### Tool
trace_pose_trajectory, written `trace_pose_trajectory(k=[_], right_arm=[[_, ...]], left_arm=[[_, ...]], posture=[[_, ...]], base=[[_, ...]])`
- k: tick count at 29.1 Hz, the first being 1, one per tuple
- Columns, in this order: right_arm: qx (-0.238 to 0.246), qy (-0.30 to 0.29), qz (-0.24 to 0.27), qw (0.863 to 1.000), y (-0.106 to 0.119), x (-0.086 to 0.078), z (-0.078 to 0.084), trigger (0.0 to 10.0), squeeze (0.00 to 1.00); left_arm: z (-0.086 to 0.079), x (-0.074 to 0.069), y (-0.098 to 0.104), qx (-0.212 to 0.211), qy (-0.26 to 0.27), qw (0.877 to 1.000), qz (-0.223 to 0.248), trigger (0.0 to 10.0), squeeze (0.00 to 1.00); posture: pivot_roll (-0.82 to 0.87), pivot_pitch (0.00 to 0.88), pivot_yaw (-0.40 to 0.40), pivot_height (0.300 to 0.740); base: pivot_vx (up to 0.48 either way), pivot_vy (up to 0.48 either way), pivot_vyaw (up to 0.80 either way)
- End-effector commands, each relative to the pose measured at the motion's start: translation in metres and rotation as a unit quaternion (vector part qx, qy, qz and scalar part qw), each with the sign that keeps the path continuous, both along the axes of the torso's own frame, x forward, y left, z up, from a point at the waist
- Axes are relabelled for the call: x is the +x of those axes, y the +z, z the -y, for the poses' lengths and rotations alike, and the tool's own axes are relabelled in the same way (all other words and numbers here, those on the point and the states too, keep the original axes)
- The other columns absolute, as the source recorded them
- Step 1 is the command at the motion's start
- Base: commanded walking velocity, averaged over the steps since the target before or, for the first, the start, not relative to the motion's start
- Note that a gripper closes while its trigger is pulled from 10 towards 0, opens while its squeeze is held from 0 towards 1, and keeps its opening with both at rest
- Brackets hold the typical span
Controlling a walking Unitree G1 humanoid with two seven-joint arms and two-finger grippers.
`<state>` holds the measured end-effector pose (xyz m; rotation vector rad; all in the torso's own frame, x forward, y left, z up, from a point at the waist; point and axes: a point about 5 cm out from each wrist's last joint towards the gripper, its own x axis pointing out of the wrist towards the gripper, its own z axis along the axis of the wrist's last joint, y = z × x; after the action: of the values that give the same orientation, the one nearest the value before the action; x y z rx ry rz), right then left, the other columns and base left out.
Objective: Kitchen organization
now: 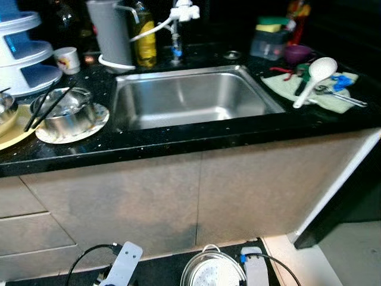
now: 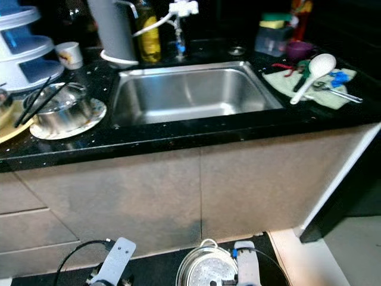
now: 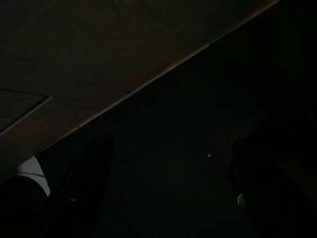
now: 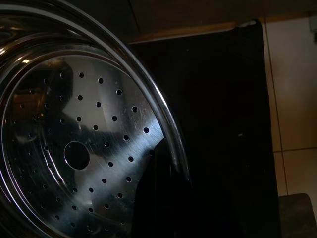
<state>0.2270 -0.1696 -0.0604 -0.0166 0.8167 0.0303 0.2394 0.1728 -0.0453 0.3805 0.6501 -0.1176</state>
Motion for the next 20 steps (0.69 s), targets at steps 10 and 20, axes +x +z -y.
trace_pose_trajectory(k=[10,20], right_arm=[[0.001,0.005,-0.019,1.000,-0.0066,-0.0100,-0.0012,10.0,0.00],[0.002,0.005,-0.019,1.000,-0.0069,-0.0103,-0.0027,10.0,0.00]], left_arm=[[-0.0061,-0.0078,-0.0057,-0.007,0.021,1.000,-0.018,10.0,0.00],[-0.0072,-0.0068,-0.0043,0.002,0.012,1.000,-0.010,10.0,0.00]], posture=[[-0.07,0.119,0.002,0.740],[-0.07,0.122,0.003,0.740]], base=[[0.000,0.288,0.00],[0.000,0.158,0.00]])
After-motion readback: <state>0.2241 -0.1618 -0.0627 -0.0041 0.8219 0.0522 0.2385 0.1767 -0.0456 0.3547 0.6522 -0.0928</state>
